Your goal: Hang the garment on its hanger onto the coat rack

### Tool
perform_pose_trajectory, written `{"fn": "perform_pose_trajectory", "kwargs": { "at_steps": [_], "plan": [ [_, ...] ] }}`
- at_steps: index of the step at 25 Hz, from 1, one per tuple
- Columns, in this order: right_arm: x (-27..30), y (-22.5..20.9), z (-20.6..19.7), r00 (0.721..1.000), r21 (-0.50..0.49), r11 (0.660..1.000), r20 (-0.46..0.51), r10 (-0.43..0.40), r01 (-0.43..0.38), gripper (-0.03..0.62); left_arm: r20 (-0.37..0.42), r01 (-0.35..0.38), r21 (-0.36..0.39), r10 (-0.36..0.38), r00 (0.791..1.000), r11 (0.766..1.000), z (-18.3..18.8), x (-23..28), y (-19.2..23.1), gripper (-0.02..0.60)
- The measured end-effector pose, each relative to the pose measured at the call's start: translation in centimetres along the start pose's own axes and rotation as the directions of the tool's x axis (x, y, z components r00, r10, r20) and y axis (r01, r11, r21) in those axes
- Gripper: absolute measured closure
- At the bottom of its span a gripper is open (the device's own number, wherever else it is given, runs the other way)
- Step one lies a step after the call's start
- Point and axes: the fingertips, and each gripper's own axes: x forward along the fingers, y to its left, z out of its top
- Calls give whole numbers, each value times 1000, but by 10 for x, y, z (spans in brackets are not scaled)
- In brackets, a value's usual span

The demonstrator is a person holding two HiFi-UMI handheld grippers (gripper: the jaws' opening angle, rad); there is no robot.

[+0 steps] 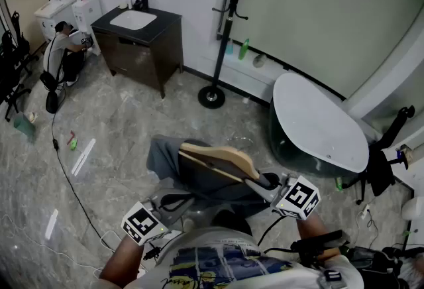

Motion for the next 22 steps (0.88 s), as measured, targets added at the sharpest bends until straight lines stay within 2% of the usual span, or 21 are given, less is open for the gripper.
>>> {"fn": "perform_pose_trajectory", "kwargs": {
  "at_steps": [5,11,22],
  "plan": [
    [20,-29,18,1000,-22,1000,10,4,-4,579,9,11,23,-11,1000,1000,11,17,30,580],
    [40,-84,23,999,-17,998,-6,53,-53,579,9,-12,46,12,1000,999,29,43,77,579],
    [46,-240,67,991,-130,983,14,130,-127,579,48,-60,81,57,997,995,104,139,172,580]
  ]
}}
